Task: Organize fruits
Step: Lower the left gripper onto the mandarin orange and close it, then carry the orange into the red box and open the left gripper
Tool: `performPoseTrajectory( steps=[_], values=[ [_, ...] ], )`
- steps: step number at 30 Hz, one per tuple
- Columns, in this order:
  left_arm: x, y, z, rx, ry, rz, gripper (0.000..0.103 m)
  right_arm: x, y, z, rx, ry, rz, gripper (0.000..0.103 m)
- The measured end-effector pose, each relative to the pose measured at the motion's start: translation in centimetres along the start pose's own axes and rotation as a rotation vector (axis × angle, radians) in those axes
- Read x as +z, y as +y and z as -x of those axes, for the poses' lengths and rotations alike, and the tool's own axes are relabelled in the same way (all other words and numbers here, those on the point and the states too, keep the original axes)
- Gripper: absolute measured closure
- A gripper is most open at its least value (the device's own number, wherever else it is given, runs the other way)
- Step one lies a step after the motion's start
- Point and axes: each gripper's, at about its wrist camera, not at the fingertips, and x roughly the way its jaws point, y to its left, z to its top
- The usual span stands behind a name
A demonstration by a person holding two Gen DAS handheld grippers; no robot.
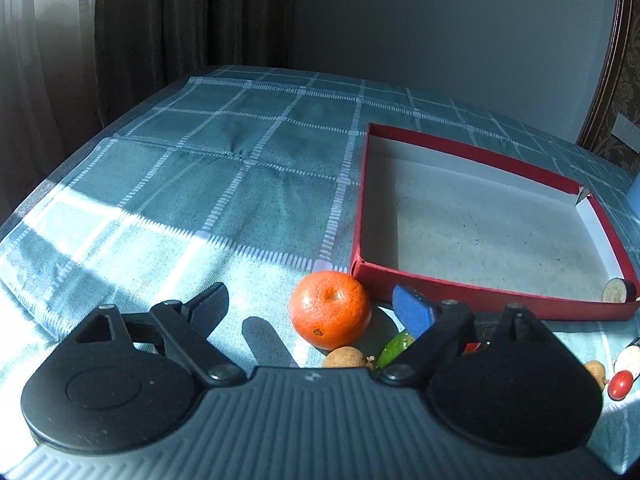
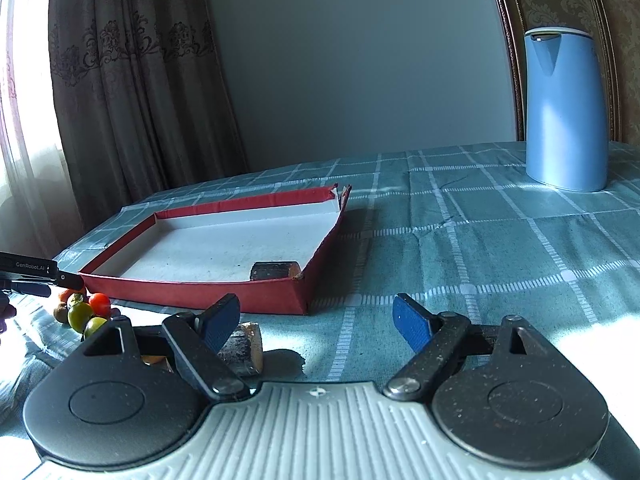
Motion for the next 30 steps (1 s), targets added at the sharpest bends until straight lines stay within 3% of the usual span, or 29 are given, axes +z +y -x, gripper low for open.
performPoseTrajectory(
  steps=[3, 7, 9, 15, 24, 30],
  values=[
    [-0.1, 0.1, -0.7, 0.005, 0.02, 0.002, 0.037, 0.0, 0.0, -0.1, 0.001, 0.004, 0.0, 0.019],
    [-0.3, 0.1, -0.7, -0.018, 0.012, -0.001, 0.047, 0.0, 0.0, -0.1, 0.003, 0.007, 0.0, 0.019],
    [-0.3, -0.2, -0.4, -0.041, 0.011, -0.008, 0.063, 0.0, 0.1, -0.1, 0.003, 0.011, 0.0, 0.019],
    [-0.3, -0.4, 0.5, -0.017, -0.007, -0.008, 0.064, 0.0, -0.1, -0.1, 0.005, 0.014, -0.011, 0.019],
    [1.7, -2.2, 4.5, -0.082, -0.115, -0.015, 0.064, -0.1, -0.1, -0.3, 0.004, 0.02, -0.014, 0.018],
    [3.0, -5.3, 2.8, -0.104, -0.105, -0.058, 0.064, -0.1, -0.2, -0.3, 0.007, 0.02, -0.02, 0.018]
  ],
)
